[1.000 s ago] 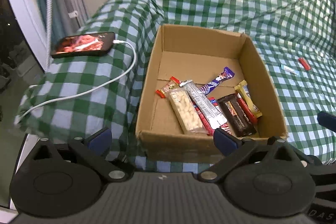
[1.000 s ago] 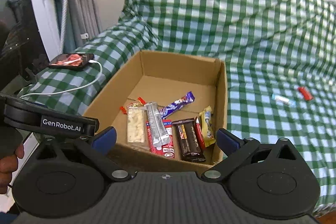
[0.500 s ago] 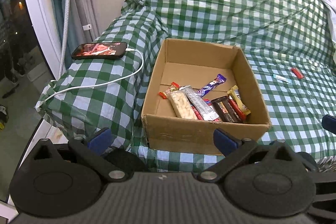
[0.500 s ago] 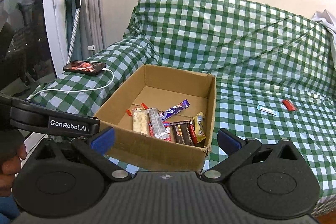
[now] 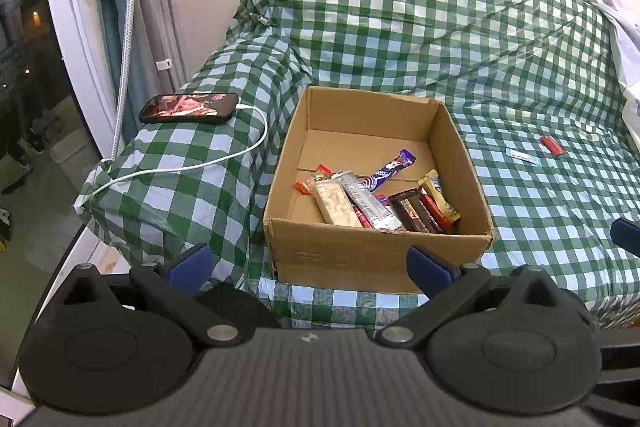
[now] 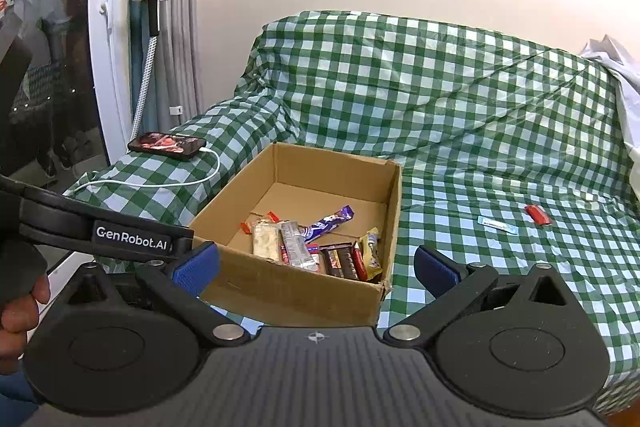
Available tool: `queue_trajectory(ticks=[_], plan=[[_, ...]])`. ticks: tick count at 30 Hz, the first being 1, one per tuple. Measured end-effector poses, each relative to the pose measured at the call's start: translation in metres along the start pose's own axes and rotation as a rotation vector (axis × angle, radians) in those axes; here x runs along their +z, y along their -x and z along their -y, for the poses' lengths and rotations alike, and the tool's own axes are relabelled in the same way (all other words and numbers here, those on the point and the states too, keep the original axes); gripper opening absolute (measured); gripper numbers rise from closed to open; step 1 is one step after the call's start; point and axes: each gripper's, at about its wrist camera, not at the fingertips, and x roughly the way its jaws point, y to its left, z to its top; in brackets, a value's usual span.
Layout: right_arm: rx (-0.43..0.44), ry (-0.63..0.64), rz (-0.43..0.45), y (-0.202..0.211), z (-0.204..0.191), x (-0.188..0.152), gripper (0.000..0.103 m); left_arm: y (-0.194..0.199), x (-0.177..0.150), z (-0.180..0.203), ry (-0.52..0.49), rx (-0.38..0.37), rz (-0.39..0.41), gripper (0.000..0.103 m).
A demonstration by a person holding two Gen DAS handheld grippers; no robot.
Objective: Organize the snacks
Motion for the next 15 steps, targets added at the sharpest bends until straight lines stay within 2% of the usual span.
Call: queue_trajectory(ticks=[15], plan=[[0.004, 0.002, 0.001, 0.0022, 0.0024, 0.0011, 0.102, 0.0001, -0.0012, -0.0005, -0.007, -0.003, -0.011, 0.103]])
